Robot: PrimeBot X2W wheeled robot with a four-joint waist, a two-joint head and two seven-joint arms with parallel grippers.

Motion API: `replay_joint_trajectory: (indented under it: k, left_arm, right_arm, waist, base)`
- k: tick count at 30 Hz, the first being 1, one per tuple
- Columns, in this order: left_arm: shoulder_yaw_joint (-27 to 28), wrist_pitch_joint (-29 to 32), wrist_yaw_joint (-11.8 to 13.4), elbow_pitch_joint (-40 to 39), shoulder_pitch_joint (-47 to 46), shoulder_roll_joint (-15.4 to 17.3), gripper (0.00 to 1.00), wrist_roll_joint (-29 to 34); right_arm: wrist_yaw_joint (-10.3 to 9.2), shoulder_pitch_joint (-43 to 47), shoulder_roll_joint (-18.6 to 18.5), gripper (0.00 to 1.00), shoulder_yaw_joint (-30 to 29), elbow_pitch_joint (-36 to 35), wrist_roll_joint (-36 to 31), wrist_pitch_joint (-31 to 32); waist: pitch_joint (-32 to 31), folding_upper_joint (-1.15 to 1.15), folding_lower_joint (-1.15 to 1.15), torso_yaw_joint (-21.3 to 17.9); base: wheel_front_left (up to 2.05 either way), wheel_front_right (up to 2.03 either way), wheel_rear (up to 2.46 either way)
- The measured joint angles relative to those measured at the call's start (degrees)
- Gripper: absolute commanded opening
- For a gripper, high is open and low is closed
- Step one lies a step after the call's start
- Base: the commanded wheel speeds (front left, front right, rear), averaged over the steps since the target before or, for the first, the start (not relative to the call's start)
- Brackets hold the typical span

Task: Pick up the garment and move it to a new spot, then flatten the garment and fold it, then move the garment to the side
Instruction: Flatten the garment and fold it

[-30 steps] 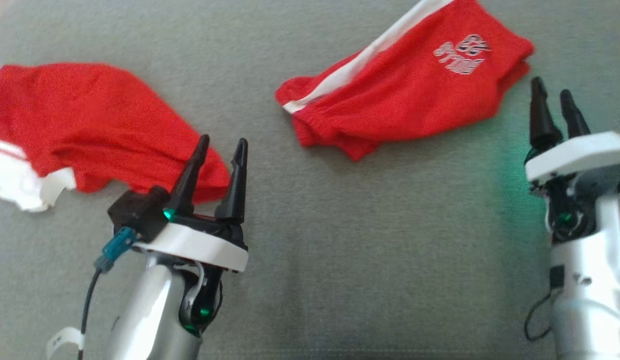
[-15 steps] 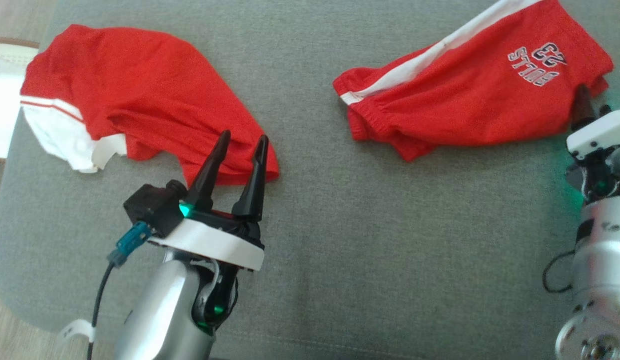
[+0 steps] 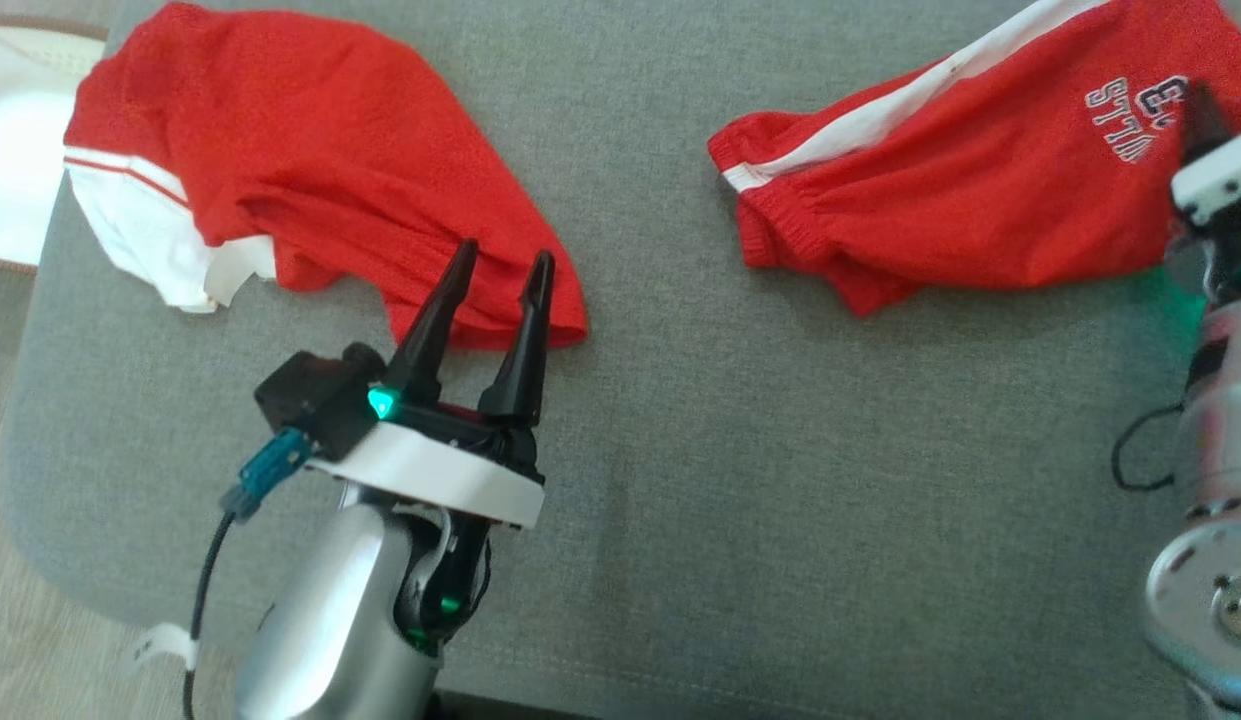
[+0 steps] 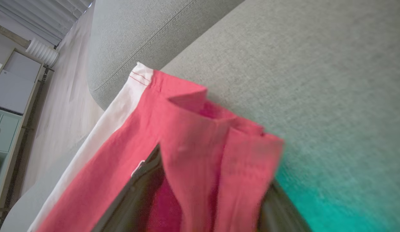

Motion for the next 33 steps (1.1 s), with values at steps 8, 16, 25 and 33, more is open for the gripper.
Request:
replay_joint_trajectory:
  k: [8, 16, 25, 33]
  left_arm:
    - [-1.0, 0.0, 0.4, -0.4, -2.3, 0.0, 1.00, -0.8]
    - [-0.8, 0.0, 0.4, -0.2, -2.3, 0.0, 1.00, -0.7]
    - [-0.2, 0.0, 0.1, 0.6, -1.0, 0.0, 1.00, 0.8]
    - [-0.6, 0.0, -0.2, 1.0, 0.4, 0.0, 1.00, 1.3]
  right_arm:
    - [0.00, -4.6, -0.3, 0.00, 3.2, 0.7, 0.4, 0.2]
    - [0.00, 1.0, -1.3, 0.00, 5.2, -4.1, 11.9, -2.6]
    - [0.00, 14.9, -0.4, 0.00, 1.9, -14.6, 17.7, -4.3]
    - [0.00, 17.1, 0.9, 0.00, 5.8, -18.0, 20.2, -4.9]
  waist:
    - [2.7, 0.00, 0.02, 0.0]
    - [0.7, 0.00, 0.01, -2.5]
    - [-3.2, 0.00, 0.00, -6.5]
    - [-4.3, 0.00, 0.00, -8.1]
  base:
    - [0.00, 0.00, 0.00]
    - [0.00, 0.00, 0.00]
    - [0.00, 0.00, 0.00]
    - [0.00, 0.00, 0.00]
